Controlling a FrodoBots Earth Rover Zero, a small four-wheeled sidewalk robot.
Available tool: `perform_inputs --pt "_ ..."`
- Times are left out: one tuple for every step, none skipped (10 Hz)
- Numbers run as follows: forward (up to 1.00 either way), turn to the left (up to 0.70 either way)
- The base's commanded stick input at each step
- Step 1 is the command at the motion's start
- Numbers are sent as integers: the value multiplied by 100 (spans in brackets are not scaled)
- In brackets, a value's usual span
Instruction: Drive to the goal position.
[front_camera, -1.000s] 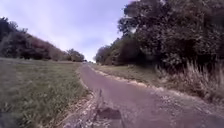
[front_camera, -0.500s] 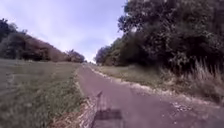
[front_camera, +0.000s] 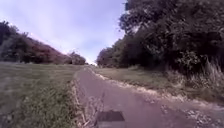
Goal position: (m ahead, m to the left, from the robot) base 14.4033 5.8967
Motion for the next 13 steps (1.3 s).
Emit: perform_inputs --pt "85 0" --pt "85 0" --pt "85 0" --pt "85 0" --pt "85 0" --pt "85 2" --pt "85 5" --pt "85 20" --pt "85 30" --pt "85 33" --pt "85 26" --pt "85 7" --pt "85 0"
